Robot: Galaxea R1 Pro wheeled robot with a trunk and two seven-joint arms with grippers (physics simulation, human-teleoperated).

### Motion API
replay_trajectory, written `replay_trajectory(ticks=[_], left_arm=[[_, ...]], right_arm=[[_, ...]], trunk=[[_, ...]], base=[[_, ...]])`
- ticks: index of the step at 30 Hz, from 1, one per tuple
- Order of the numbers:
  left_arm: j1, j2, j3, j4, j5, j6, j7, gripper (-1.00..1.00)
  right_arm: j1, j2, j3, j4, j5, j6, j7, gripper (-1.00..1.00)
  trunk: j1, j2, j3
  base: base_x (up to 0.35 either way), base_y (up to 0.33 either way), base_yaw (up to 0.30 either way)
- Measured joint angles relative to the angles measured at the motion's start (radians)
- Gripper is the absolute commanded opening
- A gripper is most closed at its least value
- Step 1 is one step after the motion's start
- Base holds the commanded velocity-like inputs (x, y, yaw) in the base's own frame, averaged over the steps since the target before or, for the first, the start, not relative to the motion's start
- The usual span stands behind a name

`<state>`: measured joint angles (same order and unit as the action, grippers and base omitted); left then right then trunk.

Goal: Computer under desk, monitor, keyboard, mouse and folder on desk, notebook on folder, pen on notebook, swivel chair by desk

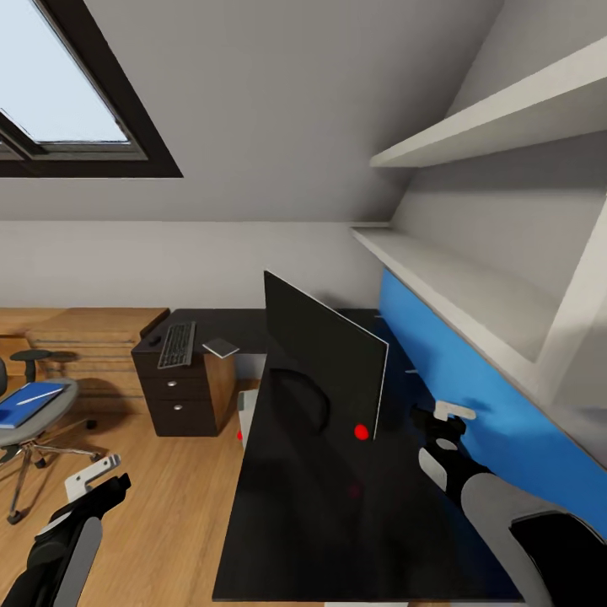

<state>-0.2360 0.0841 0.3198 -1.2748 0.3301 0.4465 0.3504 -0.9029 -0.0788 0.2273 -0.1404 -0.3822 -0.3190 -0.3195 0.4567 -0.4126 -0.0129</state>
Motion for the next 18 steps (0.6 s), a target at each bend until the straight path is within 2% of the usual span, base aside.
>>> replay_trajectory(ticks=[2, 7, 12, 18], left_arm=[[0.000, 0.000, 0.000, 0.000, 0.000, 0.000, 0.000, 1.00], [0.000, 0.000, 0.000, 0.000, 0.001, 0.002, 0.000, 1.00], [0.000, 0.000, 0.000, 0.000, 0.001, 0.004, 0.000, 1.00], [0.000, 0.000, -0.001, 0.000, 0.001, 0.006, 0.000, 1.00]], right_arm=[[0.000, 0.000, 0.000, 0.000, 0.000, -0.001, 0.001, 1.00], [0.000, -0.001, 0.000, 0.001, 0.000, -0.003, 0.013, 1.00], [0.000, -0.008, 0.000, 0.001, 0.000, -0.003, 0.051, 1.00], [0.000, -0.007, 0.002, 0.001, -0.001, -0.004, 0.064, 1.00]], trunk=[[0.000, 0.000, 0.000], [0.000, 0.000, 0.000], [0.000, 0.000, 0.000], [0.000, 0.000, 0.000]], base=[[0.264, -0.040, 0.000], [0.090, -0.009, 0.000], [0.174, -0.001, 0.000], [0.050, 0.000, 0.000]])
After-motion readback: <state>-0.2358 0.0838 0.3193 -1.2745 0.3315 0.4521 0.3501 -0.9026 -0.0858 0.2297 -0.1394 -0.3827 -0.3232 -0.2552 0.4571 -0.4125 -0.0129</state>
